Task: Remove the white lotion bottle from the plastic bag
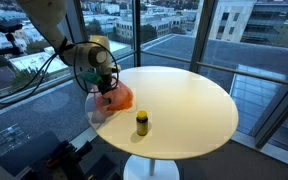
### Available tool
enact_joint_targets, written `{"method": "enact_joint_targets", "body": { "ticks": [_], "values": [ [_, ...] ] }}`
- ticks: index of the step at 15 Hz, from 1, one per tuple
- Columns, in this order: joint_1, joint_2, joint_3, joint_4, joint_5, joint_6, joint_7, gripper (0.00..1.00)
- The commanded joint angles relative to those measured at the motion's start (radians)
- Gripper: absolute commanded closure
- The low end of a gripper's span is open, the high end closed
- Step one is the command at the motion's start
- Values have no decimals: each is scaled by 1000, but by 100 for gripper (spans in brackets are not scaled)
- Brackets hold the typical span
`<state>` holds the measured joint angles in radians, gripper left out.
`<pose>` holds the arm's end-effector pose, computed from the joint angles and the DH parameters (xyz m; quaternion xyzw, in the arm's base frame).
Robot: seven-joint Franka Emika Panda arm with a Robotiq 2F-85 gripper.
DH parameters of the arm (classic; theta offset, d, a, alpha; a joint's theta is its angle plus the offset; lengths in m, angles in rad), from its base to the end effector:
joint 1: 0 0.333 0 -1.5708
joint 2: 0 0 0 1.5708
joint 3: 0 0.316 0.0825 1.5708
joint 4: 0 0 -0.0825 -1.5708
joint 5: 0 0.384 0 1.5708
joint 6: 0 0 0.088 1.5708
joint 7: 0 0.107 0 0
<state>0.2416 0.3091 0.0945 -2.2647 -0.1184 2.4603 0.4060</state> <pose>0.4964 0.1747 0.2140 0.9982 0.0117 -0.0442 0.0389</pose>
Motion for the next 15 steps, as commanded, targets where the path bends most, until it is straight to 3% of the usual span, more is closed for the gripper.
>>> {"method": "enact_joint_targets", "body": {
  "ticks": [1,15],
  "values": [
    [11,-8,-12,18,-11,-1,18,74],
    [-4,-108,13,9,15,-79,-42,75]
  ]
}}
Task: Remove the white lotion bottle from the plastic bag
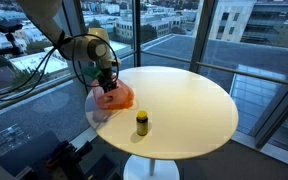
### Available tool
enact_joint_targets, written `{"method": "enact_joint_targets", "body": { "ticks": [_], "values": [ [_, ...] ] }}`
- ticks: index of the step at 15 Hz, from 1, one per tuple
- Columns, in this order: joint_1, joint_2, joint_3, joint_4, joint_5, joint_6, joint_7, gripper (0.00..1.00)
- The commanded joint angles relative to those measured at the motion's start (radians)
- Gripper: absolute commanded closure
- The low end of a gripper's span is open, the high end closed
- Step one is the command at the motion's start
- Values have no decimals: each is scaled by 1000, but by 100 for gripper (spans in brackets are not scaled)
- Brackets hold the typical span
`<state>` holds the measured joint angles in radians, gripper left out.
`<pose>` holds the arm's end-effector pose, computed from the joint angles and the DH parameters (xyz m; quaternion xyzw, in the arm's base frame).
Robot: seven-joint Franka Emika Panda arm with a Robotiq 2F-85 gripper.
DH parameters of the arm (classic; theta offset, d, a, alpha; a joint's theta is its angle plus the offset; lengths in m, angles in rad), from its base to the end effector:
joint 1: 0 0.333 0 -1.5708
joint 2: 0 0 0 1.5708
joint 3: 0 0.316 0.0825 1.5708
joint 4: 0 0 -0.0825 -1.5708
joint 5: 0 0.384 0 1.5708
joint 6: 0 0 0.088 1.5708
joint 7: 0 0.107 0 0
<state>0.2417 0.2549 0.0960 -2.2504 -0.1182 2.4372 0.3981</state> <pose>0.5044 0.1773 0.2460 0.9990 0.0150 -0.0218 0.0348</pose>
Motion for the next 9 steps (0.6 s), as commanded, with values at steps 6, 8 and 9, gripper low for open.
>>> {"method": "enact_joint_targets", "body": {
  "ticks": [6,8,9],
  "values": [
    [-8,-137,38,-30,13,-136,-66,75],
    [-10,-163,43,-34,9,-157,-69,75],
    [-12,-176,46,-36,12,-166,-76,75]
  ]
}}
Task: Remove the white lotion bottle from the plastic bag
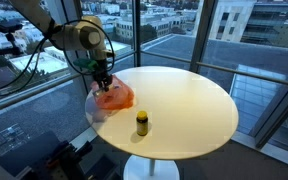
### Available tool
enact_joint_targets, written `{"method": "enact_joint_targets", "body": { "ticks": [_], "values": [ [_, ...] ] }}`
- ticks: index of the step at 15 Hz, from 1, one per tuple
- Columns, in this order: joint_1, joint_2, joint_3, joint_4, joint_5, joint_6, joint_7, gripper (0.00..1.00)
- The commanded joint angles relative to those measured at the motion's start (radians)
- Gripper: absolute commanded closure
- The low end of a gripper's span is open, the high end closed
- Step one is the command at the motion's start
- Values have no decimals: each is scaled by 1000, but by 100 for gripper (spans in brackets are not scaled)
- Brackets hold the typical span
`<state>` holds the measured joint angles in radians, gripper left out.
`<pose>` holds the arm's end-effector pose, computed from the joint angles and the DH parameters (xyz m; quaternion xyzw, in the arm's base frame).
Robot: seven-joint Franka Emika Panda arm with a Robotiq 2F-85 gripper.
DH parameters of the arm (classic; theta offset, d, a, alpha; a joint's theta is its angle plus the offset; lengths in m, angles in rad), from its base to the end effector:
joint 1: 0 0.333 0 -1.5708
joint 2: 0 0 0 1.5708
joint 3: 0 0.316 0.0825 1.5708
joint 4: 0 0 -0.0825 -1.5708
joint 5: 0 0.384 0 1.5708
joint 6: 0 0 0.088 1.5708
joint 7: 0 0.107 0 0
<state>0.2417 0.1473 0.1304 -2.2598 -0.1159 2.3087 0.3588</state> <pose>0.4887 0.1884 0.2893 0.9972 0.0474 -0.0337 0.0465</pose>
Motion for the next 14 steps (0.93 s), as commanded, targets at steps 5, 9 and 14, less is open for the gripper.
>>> {"method": "enact_joint_targets", "body": {
  "ticks": [5,9,14],
  "values": [
    [-27,-141,11,-33,14,-70,-52,75],
    [-58,-200,0,-21,12,-96,-50,75],
    [-118,-243,-22,-4,3,-106,-35,75]
  ]
}}
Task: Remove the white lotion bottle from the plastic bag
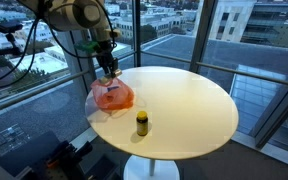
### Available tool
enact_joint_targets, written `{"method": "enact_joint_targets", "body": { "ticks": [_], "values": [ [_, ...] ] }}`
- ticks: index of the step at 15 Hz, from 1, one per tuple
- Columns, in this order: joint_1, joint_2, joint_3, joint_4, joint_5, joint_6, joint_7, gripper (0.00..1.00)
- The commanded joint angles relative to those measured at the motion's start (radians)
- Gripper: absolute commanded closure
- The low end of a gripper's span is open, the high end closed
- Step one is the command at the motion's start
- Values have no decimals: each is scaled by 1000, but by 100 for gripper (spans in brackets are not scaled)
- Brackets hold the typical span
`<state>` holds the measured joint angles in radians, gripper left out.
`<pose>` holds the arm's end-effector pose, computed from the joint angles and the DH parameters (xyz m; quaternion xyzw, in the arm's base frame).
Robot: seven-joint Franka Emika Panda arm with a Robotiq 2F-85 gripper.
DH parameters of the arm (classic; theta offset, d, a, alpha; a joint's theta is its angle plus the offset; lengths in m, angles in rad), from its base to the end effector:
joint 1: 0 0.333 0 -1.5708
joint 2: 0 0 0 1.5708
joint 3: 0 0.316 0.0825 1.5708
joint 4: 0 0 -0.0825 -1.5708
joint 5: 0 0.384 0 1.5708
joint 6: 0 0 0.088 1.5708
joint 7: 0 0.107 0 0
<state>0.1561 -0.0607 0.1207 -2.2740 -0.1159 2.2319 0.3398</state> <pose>0.4916 0.1363 0.3840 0.9987 0.0036 0.0236 0.0446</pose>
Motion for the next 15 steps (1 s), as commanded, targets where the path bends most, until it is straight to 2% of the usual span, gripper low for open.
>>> {"method": "enact_joint_targets", "body": {
  "ticks": [1,8,15],
  "values": [
    [-46,-37,-19,13,3,-28,-16,75],
    [-132,-9,-75,21,-15,-4,4,75],
    [-174,56,-123,1,1,36,-18,75]
  ]
}}
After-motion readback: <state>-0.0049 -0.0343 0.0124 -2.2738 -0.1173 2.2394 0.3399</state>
